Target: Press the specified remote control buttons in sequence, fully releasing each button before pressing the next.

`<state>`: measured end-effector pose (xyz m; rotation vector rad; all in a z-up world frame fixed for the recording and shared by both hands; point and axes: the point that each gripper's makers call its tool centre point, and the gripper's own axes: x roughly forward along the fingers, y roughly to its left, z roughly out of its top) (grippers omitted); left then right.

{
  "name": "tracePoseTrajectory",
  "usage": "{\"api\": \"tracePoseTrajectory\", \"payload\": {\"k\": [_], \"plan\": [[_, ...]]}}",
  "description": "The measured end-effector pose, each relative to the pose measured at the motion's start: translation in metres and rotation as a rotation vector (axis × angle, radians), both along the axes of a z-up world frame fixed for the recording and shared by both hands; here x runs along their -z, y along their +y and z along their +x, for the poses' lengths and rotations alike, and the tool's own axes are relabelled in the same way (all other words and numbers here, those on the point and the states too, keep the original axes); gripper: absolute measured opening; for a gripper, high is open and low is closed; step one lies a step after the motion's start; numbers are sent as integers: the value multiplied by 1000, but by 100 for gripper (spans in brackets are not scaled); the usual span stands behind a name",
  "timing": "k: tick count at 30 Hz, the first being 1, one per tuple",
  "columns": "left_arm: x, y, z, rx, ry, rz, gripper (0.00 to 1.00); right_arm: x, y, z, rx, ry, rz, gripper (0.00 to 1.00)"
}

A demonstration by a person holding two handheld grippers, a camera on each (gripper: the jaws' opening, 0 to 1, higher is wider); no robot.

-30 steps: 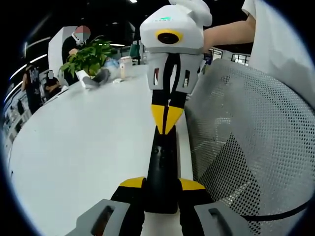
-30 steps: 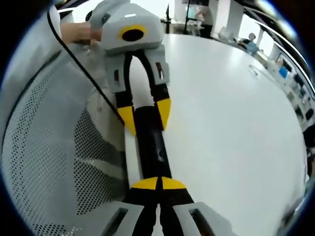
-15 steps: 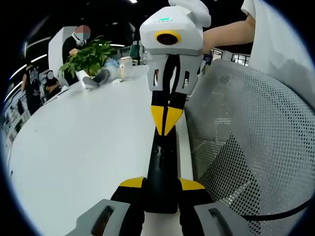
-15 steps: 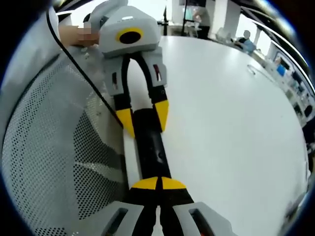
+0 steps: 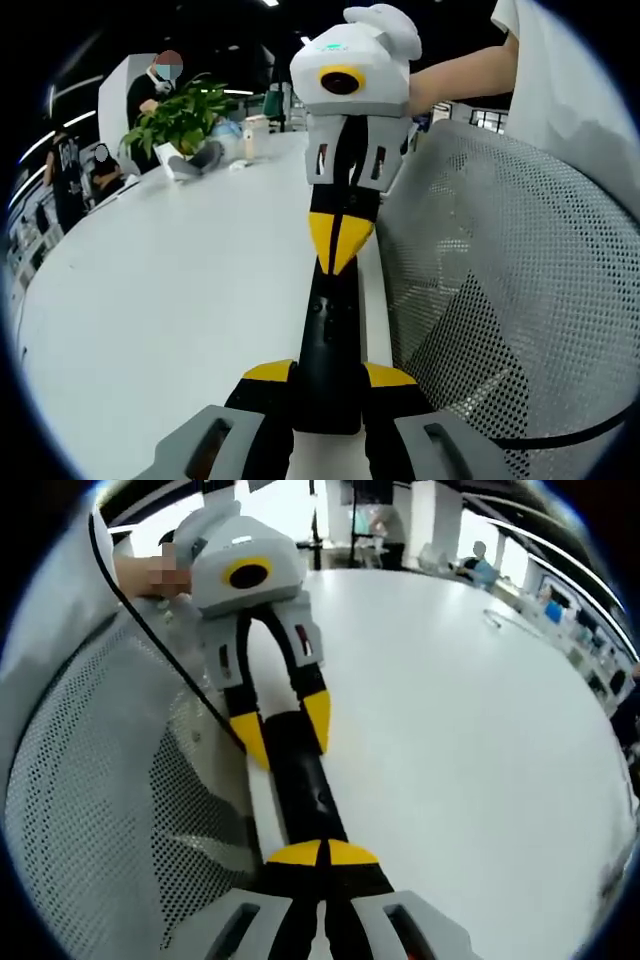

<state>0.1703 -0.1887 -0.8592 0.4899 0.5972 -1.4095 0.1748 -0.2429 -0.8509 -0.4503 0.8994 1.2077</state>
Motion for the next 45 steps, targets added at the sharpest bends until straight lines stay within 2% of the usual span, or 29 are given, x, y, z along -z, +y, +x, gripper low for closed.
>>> {"api": "tracePoseTrajectory", "payload": {"k": [1,2,7,13,36,40,43,45], "plan": [[0,0,0,0,0,1,24,0,0,1,23,7,15,0],[0,0,0,0,-1,2,24,0,-2,1,5,-22,18,0],[0,0,0,1,-3,4,24,0,1,-2,-9,-76,9,0],[0,0,0,1,-5,5,24,0,1,-1,-30,-107,-7,0],[0,0,0,2,-5,6,24,0,5,-3,-95,-124,-25,0],[0,0,0,3,-5,6,24,0,7,-3,-129,-118,-45,0],[0,0,0,3,-4,5,24,2,8,-5,-226,-143,-103,0],[0,0,0,3,-5,5,24,2,9,-5,-247,-138,-129,0]]}}
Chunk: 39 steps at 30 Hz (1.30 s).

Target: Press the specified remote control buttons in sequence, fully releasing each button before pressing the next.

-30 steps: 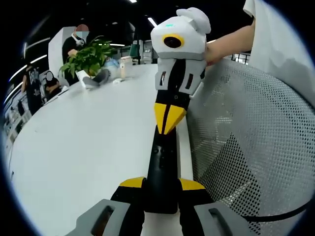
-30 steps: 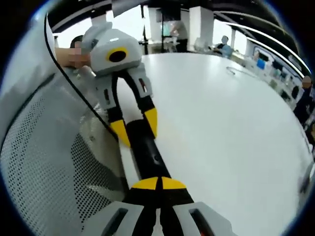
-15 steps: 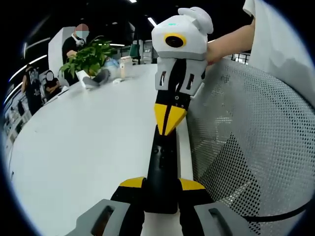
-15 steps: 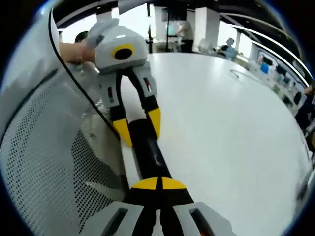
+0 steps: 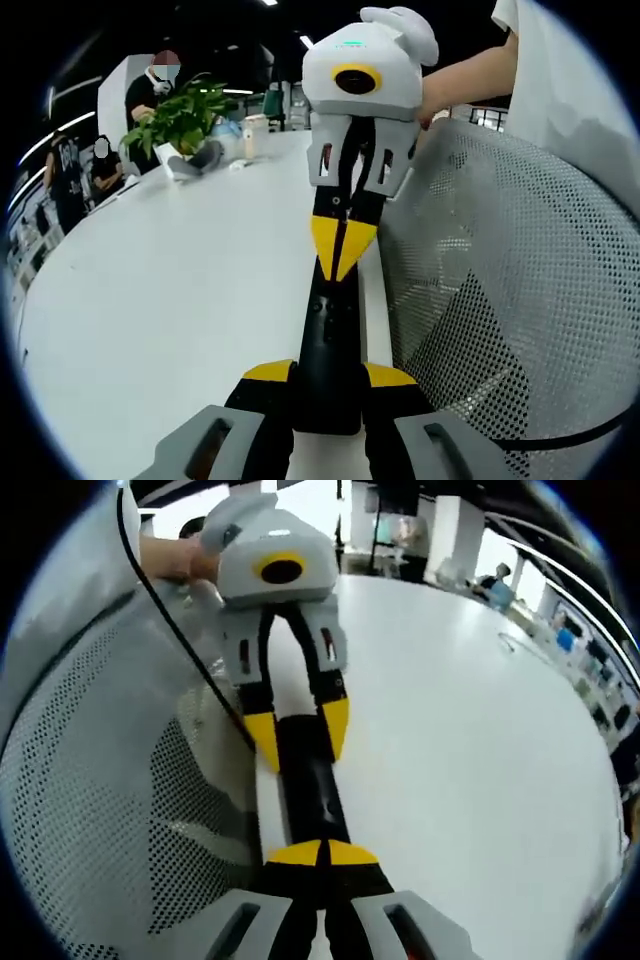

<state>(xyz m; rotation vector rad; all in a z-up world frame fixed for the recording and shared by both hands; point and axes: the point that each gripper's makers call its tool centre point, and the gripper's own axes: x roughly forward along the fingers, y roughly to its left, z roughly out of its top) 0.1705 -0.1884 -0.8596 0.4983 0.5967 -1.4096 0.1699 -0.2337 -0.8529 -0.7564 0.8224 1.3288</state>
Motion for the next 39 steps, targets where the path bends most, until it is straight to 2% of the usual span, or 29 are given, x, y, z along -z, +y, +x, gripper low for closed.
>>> {"api": "tracePoseTrajectory", "payload": {"k": [7,20,26,32,37,39], "plan": [[0,0,0,1,0,0,24,1,0,0,-73,-2,-71,0],[0,0,0,3,-2,1,24,3,-1,0,-104,13,-150,0],[0,0,0,3,-1,1,24,2,-2,0,-71,1,-115,0],[0,0,0,2,-2,1,24,1,-2,2,36,39,-16,0],[0,0,0,3,-1,1,24,1,-1,-1,-18,-18,-18,0],[0,0,0,2,-2,2,24,0,0,0,-30,-22,-26,0]]}}
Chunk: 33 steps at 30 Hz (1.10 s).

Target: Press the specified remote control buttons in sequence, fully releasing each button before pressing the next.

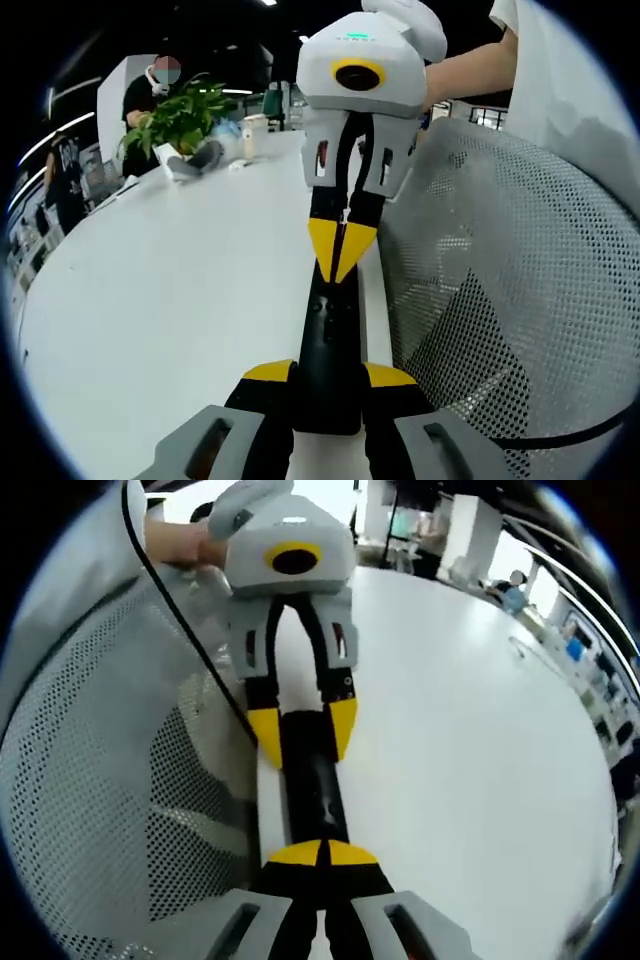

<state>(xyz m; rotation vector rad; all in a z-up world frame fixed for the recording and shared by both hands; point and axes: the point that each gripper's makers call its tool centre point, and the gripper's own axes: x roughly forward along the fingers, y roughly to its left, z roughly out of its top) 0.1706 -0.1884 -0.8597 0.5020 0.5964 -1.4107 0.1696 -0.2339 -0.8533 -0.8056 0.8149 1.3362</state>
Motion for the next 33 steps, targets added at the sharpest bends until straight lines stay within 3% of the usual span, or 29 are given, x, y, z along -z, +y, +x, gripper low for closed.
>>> {"api": "tracePoseTrajectory", "payload": {"k": [5,10,33], "plan": [[0,0,0,-1,-2,1,24,-5,5,-1,-4,27,7,0],[0,0,0,0,-1,0,24,-6,10,1,-31,0,-6,0],[0,0,0,2,-1,-1,24,0,10,0,-23,13,-25,0]]}}
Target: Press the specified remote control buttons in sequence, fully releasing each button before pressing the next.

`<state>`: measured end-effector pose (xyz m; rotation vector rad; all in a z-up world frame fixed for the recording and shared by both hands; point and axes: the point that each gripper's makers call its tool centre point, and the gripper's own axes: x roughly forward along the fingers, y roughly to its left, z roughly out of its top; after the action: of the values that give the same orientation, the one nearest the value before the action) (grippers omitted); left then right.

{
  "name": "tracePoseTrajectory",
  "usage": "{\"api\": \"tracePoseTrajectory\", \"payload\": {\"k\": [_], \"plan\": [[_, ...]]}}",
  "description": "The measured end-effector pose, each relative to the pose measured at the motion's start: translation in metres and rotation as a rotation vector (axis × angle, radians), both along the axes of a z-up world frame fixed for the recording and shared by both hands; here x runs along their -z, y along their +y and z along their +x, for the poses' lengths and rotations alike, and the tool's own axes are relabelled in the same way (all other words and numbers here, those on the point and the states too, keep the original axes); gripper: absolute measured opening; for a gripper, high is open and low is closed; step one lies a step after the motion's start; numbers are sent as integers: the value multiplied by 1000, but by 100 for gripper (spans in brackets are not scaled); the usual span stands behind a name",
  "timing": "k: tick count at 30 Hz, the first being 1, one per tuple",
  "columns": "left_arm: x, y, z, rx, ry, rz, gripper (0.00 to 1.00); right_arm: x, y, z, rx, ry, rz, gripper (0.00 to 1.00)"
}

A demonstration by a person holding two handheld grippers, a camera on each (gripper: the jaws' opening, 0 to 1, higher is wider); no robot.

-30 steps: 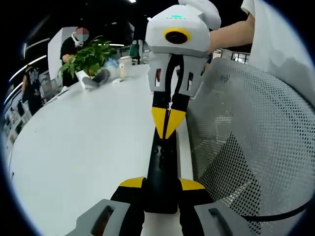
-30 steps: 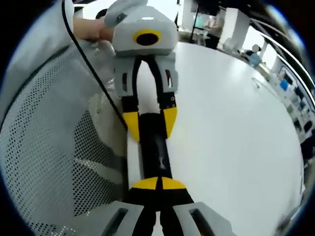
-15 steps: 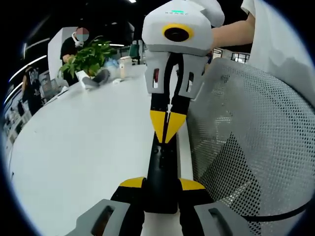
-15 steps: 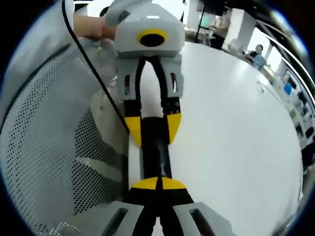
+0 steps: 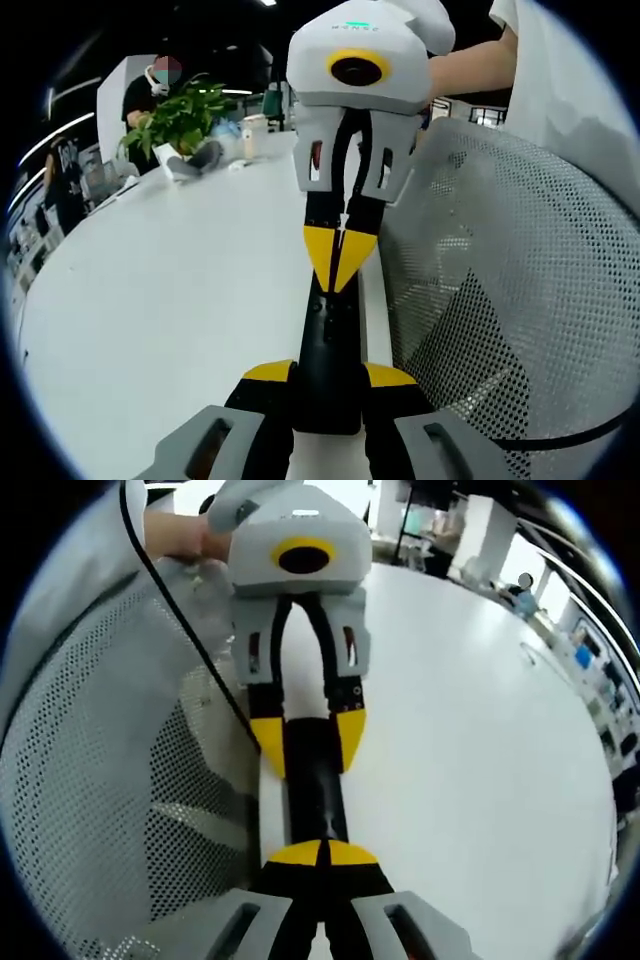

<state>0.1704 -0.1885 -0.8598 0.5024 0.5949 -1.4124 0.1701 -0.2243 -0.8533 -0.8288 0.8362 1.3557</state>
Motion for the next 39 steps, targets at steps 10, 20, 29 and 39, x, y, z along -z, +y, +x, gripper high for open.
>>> {"api": "tracePoseTrajectory", "payload": {"k": [10,20,29,39], "plan": [[0,0,0,2,1,-1,24,1,0,1,5,6,-12,0],[0,0,0,2,0,0,24,1,0,1,16,10,-9,0],[0,0,0,2,1,-1,24,1,0,1,29,23,-7,0],[0,0,0,1,1,-1,24,0,0,1,108,-20,41,0]]}}
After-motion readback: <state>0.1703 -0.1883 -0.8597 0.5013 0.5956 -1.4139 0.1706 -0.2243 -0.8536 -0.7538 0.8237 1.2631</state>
